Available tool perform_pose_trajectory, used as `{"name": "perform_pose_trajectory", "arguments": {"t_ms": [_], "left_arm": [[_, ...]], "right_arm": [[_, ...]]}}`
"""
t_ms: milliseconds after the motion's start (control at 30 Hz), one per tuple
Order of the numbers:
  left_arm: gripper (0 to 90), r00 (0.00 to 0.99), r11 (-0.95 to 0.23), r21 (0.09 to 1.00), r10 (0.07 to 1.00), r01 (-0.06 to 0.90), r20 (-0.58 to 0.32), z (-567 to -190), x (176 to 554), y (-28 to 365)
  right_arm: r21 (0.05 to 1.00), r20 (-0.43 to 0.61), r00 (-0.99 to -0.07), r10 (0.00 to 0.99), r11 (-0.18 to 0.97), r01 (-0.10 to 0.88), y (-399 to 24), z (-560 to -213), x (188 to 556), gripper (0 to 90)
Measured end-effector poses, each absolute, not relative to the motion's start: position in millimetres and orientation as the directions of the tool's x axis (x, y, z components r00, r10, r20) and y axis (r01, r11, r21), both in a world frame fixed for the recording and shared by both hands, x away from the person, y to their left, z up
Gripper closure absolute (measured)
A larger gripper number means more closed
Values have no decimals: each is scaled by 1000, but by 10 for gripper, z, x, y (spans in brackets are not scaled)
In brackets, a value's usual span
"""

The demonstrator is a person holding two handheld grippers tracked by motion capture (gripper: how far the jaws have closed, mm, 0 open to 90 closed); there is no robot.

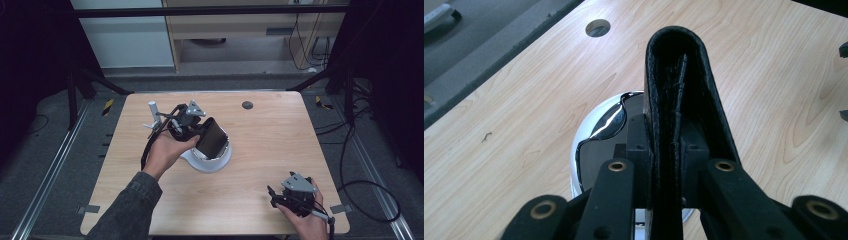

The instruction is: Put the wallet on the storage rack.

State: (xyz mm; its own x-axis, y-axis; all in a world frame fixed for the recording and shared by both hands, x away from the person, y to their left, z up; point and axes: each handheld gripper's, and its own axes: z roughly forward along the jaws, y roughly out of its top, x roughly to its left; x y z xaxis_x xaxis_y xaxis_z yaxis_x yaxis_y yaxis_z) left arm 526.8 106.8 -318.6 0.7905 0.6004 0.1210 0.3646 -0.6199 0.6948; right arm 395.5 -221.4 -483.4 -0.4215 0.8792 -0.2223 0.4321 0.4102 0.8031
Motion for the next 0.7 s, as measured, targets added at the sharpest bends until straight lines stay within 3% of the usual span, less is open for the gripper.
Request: {"name": "perform_pose_trajectory", "arguments": {"t_ms": [700], "left_arm": [[787,771,-603,696,627,390,111,-3225,5311,1089]], "right_arm": [[798,-222,-423,878,413,439,-2215,-4838,3954,123]]}}
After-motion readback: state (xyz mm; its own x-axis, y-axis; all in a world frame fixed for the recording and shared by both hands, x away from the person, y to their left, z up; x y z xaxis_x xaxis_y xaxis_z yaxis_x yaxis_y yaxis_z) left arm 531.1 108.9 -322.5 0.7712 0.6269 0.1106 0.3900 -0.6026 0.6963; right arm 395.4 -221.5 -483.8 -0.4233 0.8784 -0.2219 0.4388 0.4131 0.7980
